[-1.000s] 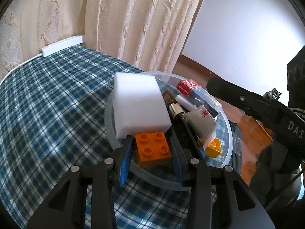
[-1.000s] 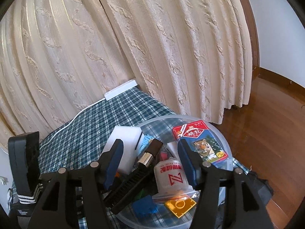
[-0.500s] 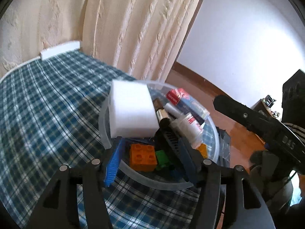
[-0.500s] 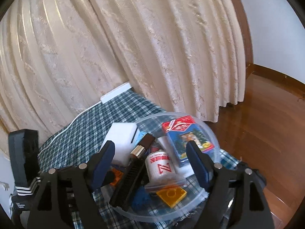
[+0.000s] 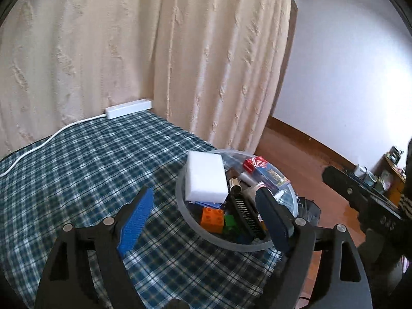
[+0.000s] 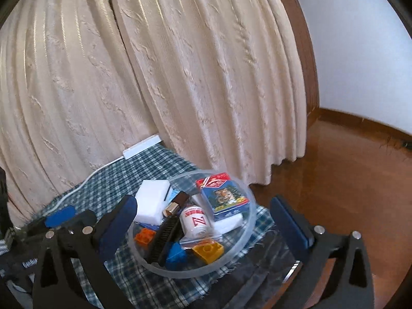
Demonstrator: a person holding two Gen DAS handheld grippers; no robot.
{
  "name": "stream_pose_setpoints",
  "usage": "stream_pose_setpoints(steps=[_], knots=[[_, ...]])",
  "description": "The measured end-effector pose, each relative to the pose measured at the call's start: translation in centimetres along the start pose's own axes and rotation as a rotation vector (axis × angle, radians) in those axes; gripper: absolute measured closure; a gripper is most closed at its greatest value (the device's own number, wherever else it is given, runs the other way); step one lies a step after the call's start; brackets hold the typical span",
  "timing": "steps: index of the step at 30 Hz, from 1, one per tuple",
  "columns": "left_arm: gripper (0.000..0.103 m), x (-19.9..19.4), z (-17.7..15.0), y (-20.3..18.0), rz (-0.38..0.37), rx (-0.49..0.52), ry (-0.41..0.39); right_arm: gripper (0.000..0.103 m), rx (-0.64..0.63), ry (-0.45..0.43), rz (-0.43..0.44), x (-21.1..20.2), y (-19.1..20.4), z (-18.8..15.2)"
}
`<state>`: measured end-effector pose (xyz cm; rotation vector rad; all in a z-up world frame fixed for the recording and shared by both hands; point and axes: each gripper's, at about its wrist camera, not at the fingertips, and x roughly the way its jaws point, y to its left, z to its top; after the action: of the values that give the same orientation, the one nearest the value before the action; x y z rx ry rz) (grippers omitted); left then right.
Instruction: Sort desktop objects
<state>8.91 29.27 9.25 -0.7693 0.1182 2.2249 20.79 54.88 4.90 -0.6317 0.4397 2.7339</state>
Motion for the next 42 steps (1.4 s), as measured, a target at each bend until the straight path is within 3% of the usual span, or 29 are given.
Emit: stream_pose_setpoints(steps=[5, 11, 18, 42], knots=[[0.016, -1.9, -0.4, -0.4, 0.055, 0.018, -0.063, 0.000, -0.020, 0.038, -0.001, -1.5, 0.0, -0.8], [0.012, -3.2, -0.8, -1.3, 0.084, 0.037, -0.070, 0.000, -0.051, 0.072, 0.006, -2.8, 0.8, -2.1], [0.012, -3.7, -1.5, -3.3, 0.278, 0.123, -0.070, 0.000, -0.078, 0.077, -0.016, -3.7, 1.2, -3.3], [0.012, -1.2, -2.4, -5.4, 0.201, 0.145, 0.024, 0.000, -0.052, 0.155, -0.020, -2.4, -0.8, -5.2]])
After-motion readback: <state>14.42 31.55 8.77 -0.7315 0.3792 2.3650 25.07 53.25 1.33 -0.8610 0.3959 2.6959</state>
